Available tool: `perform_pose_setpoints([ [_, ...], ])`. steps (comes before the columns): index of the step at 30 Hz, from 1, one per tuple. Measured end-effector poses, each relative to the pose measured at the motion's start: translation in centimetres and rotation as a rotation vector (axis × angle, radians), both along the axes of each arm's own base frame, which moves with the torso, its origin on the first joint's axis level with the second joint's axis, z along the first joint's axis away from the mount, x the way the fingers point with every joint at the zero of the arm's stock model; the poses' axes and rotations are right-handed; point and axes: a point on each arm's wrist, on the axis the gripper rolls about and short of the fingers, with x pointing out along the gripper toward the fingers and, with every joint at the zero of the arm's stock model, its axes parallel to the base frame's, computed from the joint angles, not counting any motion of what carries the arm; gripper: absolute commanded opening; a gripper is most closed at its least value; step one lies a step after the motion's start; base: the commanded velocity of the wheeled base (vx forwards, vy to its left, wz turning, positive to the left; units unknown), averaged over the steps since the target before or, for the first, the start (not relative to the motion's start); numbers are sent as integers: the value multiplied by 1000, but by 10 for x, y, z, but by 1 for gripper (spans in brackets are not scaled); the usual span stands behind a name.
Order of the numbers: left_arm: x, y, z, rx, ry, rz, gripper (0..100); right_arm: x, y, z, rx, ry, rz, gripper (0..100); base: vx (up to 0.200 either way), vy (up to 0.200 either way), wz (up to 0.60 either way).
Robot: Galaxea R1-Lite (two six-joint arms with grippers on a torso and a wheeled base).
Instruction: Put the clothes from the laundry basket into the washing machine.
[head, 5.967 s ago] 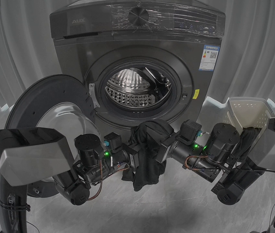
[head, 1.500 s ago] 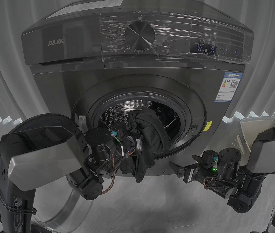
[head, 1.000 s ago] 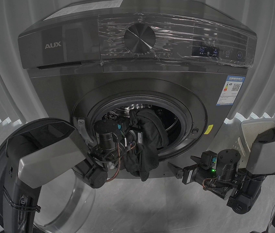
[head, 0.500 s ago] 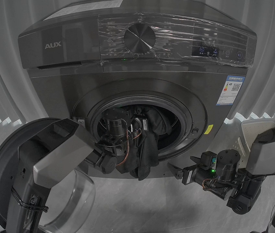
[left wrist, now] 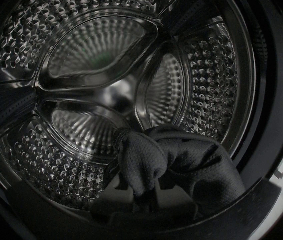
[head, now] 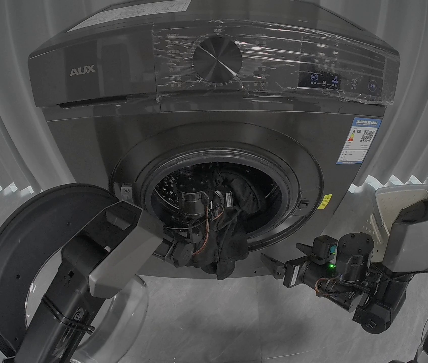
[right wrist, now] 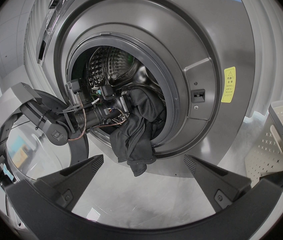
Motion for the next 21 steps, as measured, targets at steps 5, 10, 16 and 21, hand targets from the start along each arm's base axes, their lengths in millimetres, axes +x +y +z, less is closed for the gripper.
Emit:
perform_pose_setpoints([
  [5,12,-2,5,-27,-32,27,0,0,0,0,0,0,0,100,0,0,0],
  [10,18,2,4,-35,-37,47,100,0,0,0,0,0,0,100,0,0,0],
  [16,16,6,4,-38,-15,53,100,0,0,0,0,0,0,100,0,0,0],
  [21,2,12,-3,5,64,45,100,0,0,0,-1,0,0,100,0,0,0],
])
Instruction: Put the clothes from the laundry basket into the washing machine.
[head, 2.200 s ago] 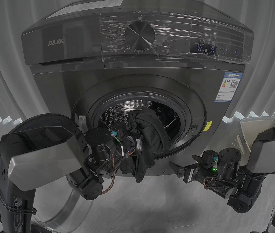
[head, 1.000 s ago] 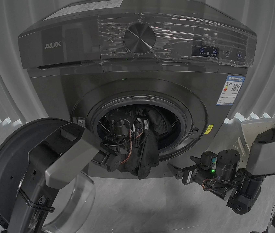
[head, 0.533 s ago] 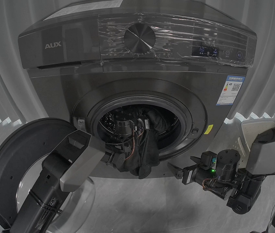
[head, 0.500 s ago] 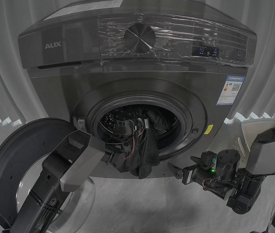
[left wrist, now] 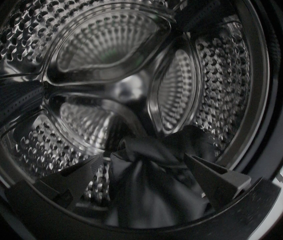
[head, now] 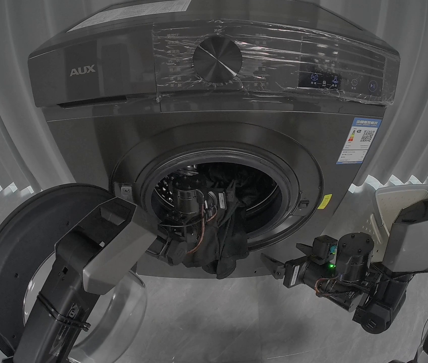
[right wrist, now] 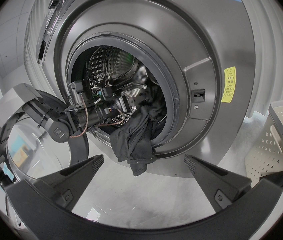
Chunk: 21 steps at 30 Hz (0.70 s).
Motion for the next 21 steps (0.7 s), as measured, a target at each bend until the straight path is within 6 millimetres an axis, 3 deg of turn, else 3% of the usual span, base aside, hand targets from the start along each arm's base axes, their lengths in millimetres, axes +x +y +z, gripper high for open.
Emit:
perform_pose_setpoints([
  [10,-50,-3,-16,116,210,-103,100,0,0,0,1,0,0,100,0,0,0],
  [21,-57,-3,-36,170,292,-131,100,0,1,0,3,0,1,100,0,0,0],
])
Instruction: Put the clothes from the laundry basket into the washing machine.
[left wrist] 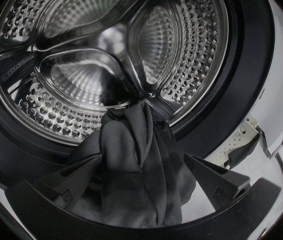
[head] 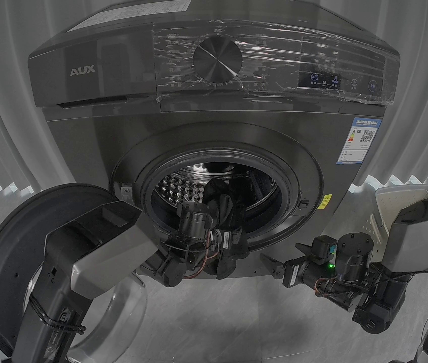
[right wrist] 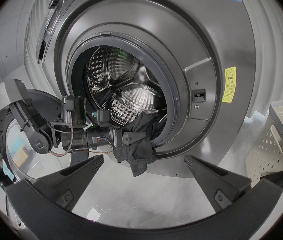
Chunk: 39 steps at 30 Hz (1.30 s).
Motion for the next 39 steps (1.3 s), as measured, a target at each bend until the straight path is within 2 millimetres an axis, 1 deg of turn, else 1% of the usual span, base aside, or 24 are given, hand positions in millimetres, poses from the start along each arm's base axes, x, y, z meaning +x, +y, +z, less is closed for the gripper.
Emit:
perform_pose_setpoints([
  [4,4,0,-8,12,5,5,100,0,0,0,0,0,0,100,0,0,0],
  [5,5,1,-10,18,9,8,0,0,0,0,0,-1,0,100,0,0,0],
  [10,9,3,-15,28,13,16,0,1,1,0,2,-2,1,100,0,0,0],
  [14,14,-1,-10,9,-17,25,0,1,1,0,3,-2,1,100,0,0,0],
  [20,32,-7,13,-58,-137,78,0,1,1,0,4,-3,1,100,0,0,0],
  [25,50,-8,35,-118,-234,121,0,1,1,0,3,-2,0,100,0,0,0],
  [28,60,-5,45,-147,-282,146,0,1,1,0,4,-2,1,100,0,0,0],
  [31,68,-2,48,-164,-310,162,0,1,1,0,4,-2,1,100,0,0,0],
  [32,69,-2,49,-169,-315,166,100,1,1,0,3,-2,1,100,0,0,0],
  [39,69,-2,40,-199,-284,175,100,1,1,0,3,-1,1,100,0,0,0],
])
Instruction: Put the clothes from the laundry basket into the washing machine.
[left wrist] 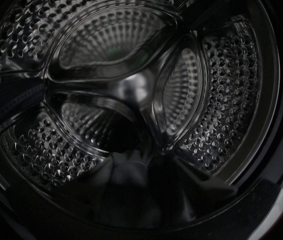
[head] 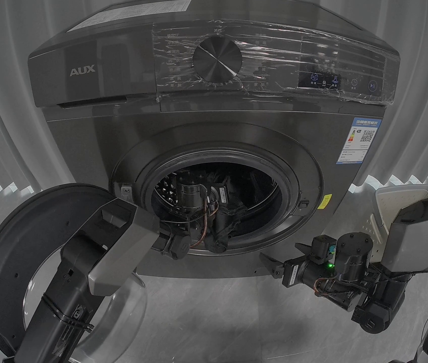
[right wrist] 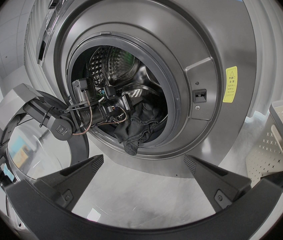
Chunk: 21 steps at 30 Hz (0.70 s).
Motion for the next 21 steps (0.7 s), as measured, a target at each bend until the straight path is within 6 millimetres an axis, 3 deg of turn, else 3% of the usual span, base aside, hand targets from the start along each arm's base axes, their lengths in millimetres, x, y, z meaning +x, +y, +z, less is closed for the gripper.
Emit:
perform_pose_setpoints([
  [12,-37,9,-29,109,222,-39,100,0,0,0,-1,0,0,100,0,0,0],
  [21,-42,9,-37,136,264,-47,100,0,0,-1,-1,2,0,100,0,0,0],
])
